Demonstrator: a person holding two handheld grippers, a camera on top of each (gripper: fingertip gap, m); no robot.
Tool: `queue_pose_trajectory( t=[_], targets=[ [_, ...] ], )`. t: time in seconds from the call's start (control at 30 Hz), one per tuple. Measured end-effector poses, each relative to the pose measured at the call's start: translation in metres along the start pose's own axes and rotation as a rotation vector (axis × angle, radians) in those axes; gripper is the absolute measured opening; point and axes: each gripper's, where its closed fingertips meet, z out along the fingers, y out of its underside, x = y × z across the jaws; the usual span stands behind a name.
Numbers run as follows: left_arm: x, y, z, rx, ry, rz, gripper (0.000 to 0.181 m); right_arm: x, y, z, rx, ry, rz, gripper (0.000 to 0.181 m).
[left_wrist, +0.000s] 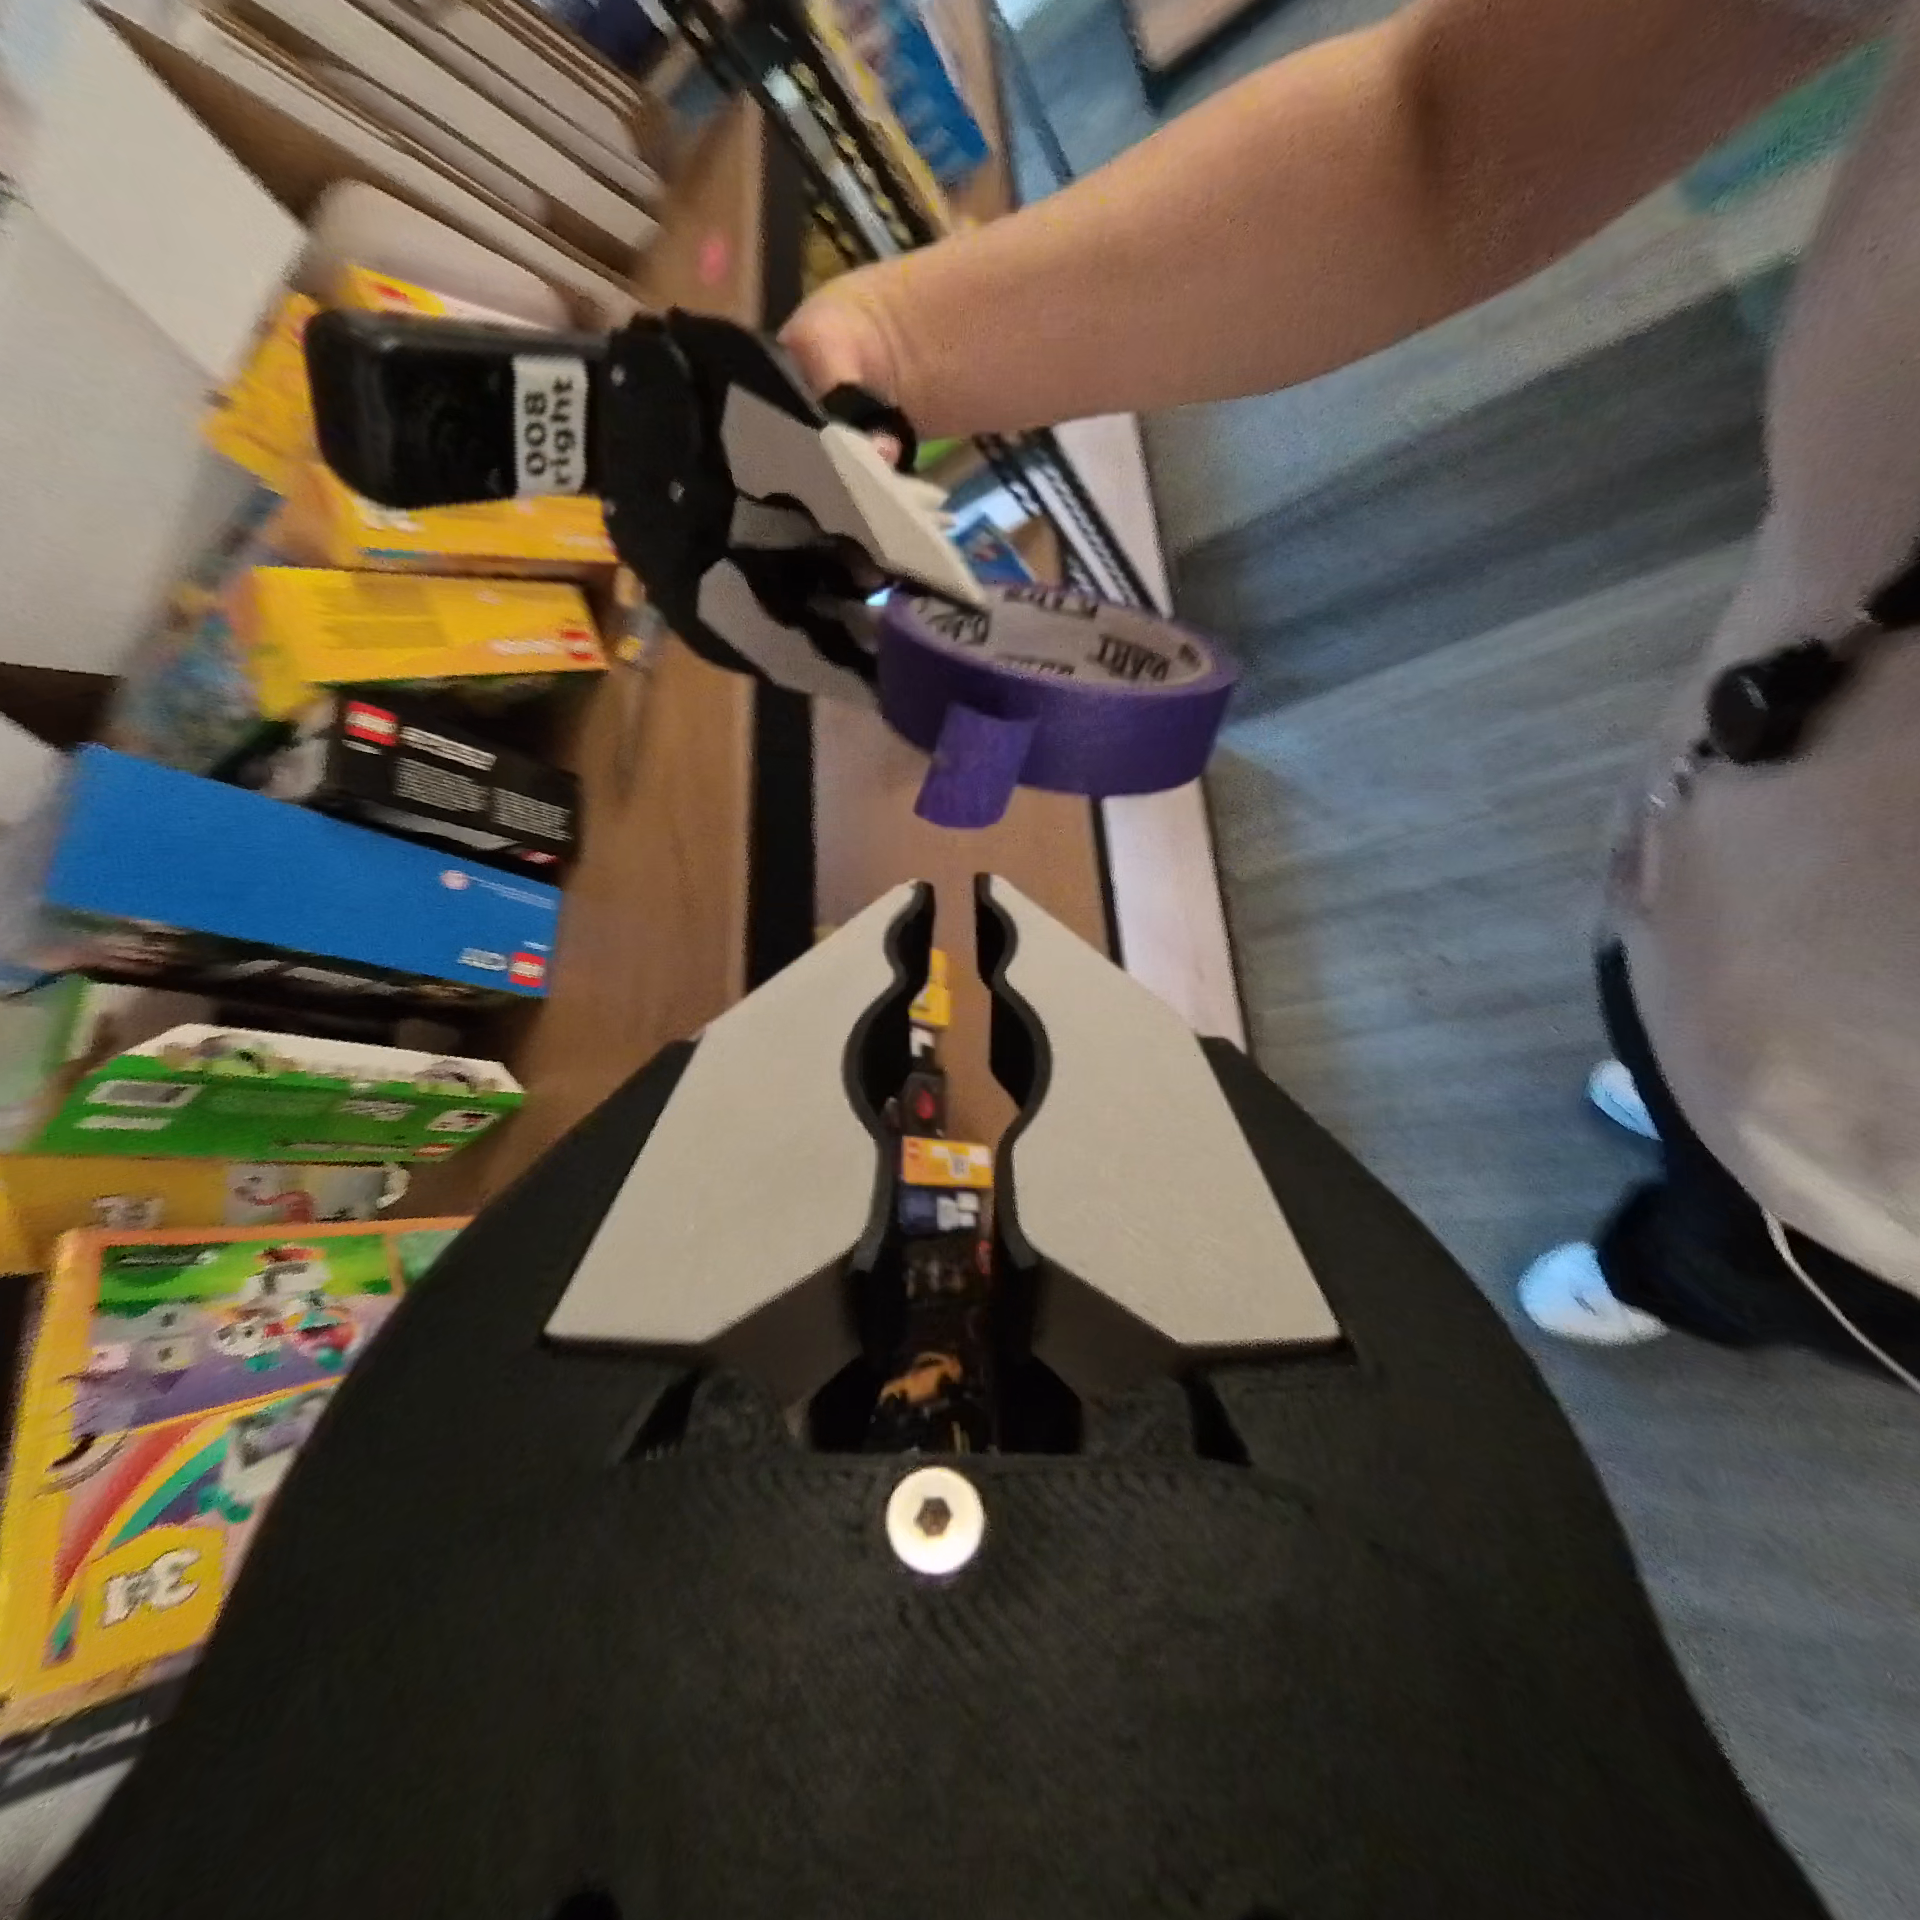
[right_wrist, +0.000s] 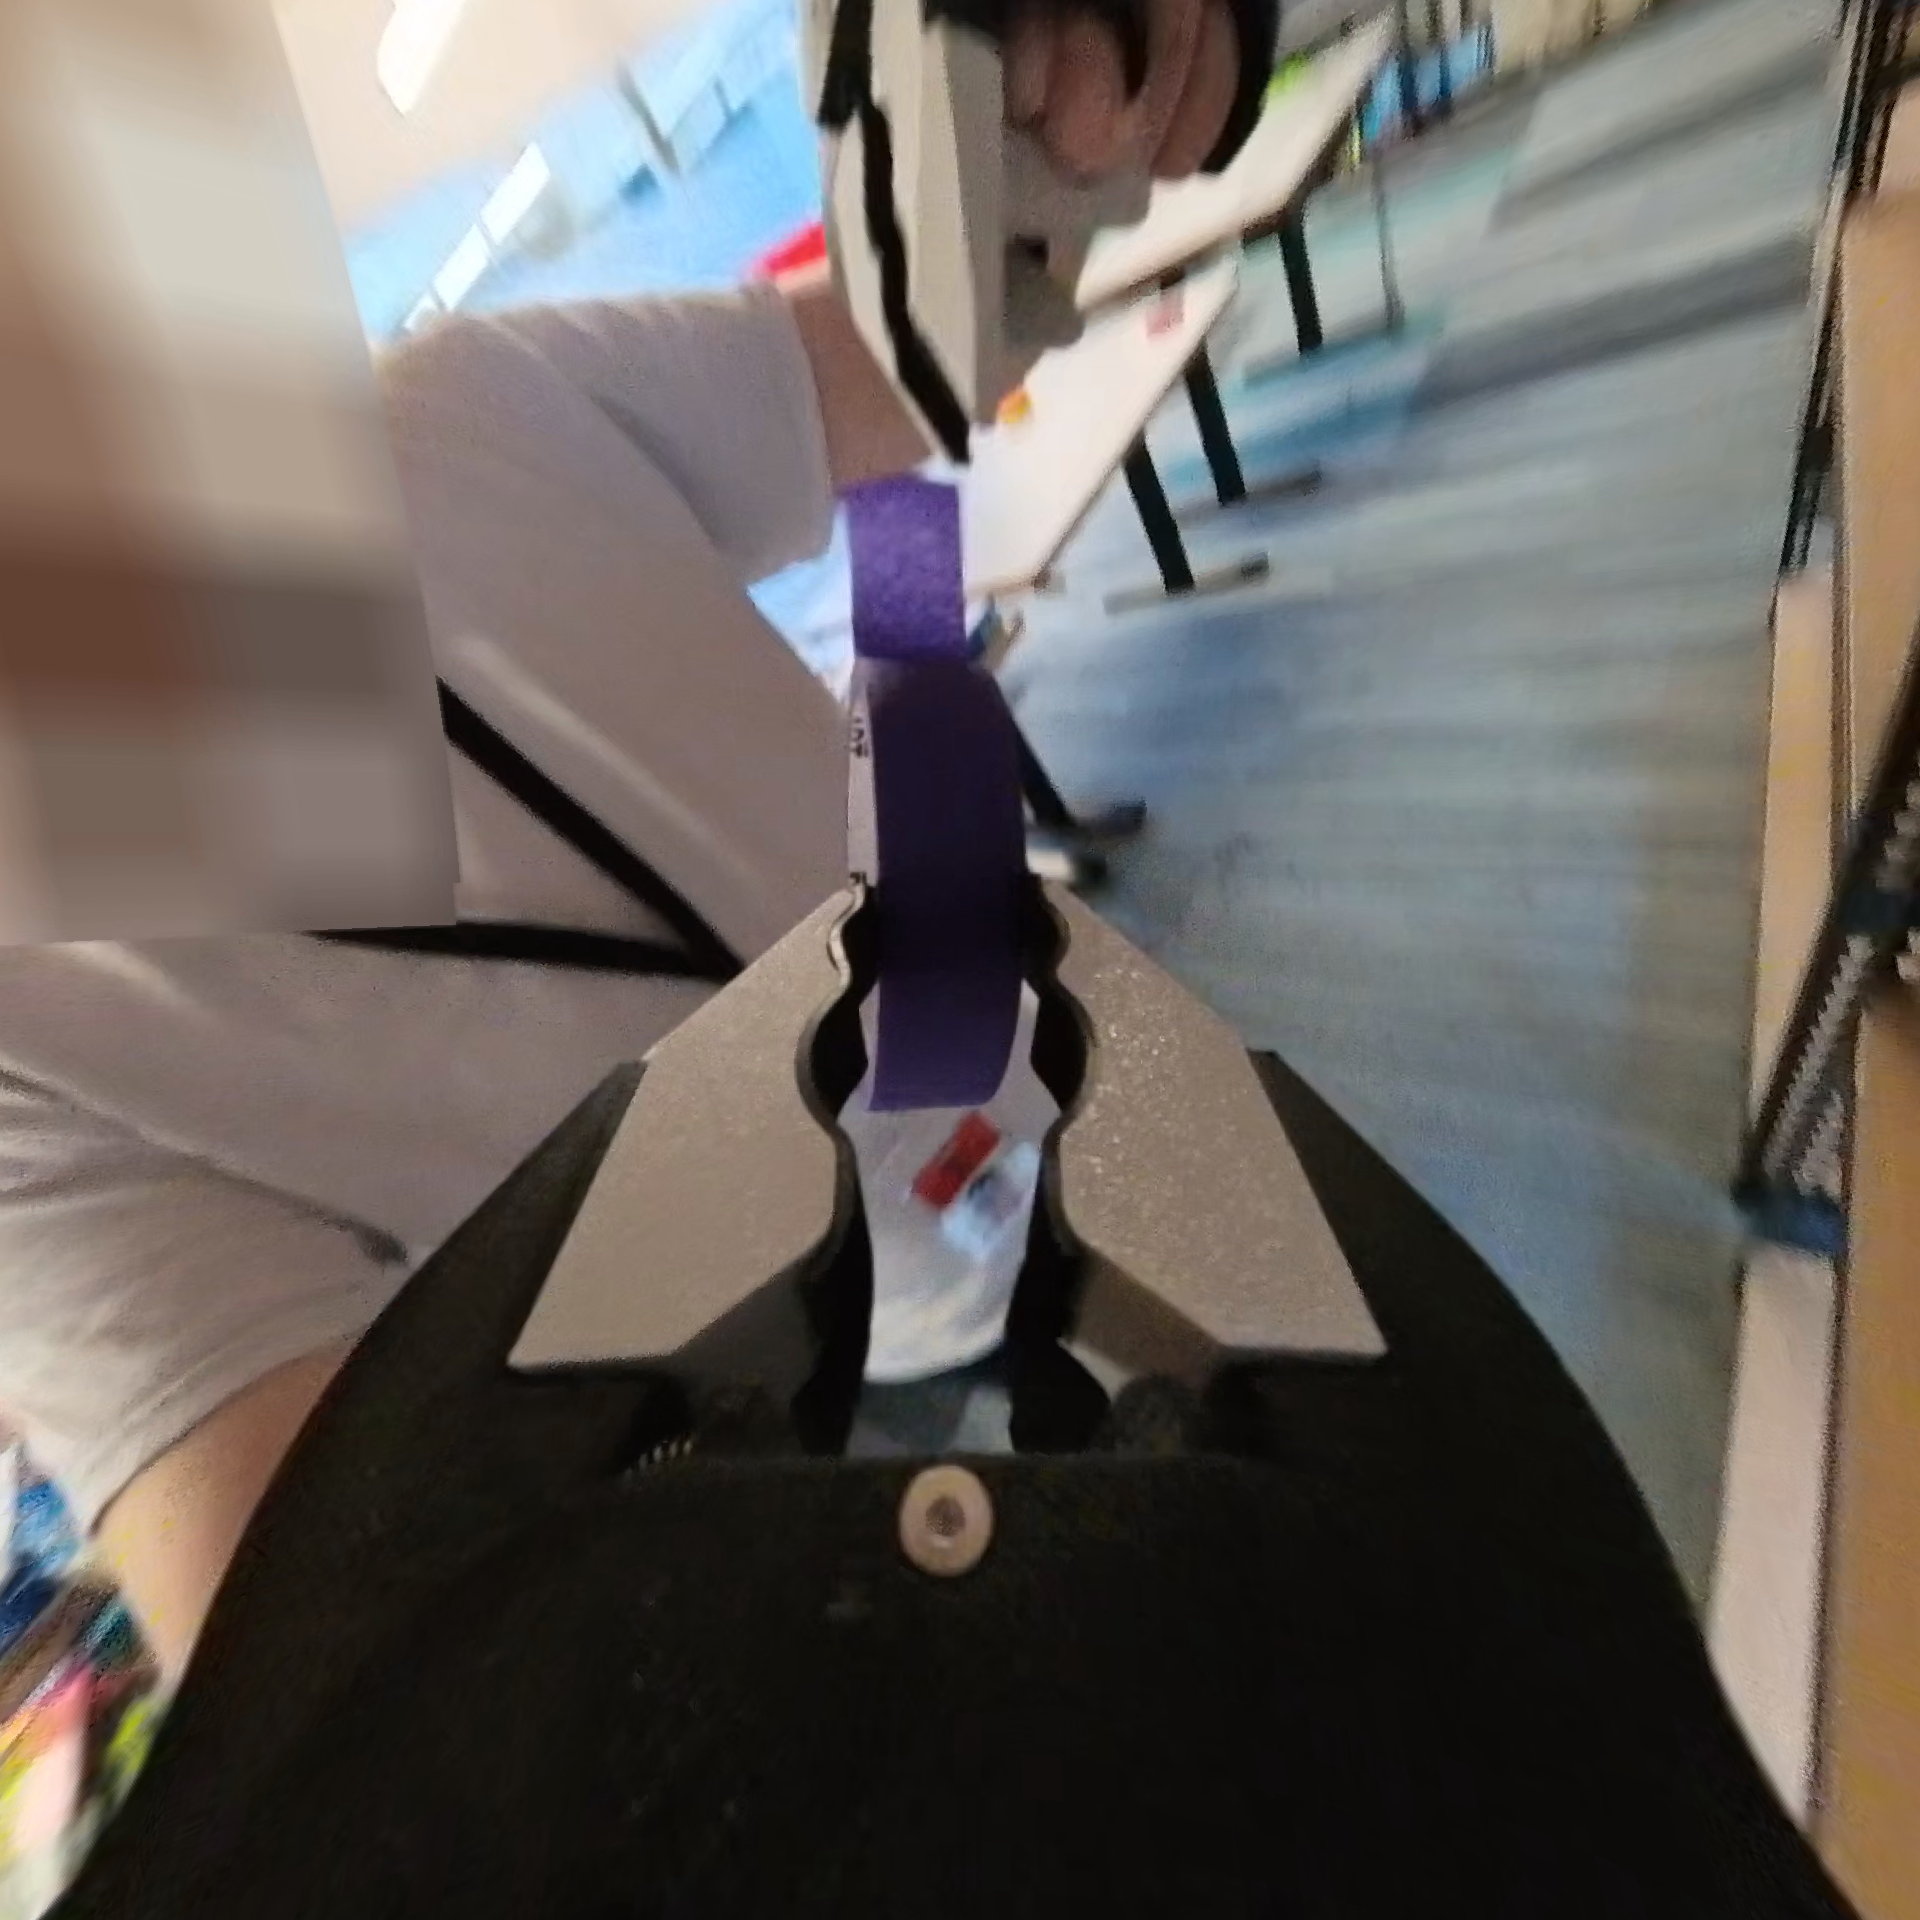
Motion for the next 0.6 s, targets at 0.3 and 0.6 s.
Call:
queue_pose_trajectory(
  t=[0.3,0.6],
  targets=[
    [-0.028,0.023,-0.015,0.386,-0.150,-0.601,0.052,0.006,-0.032,-0.038,-0.231,0.493,-0.091,0.027],
    [0.000,0.008,0.053,0.814,0.027,-0.842,0.069,0.004,-0.044,-0.016,0.037,0.571,-0.238,0.027]
  ],
)
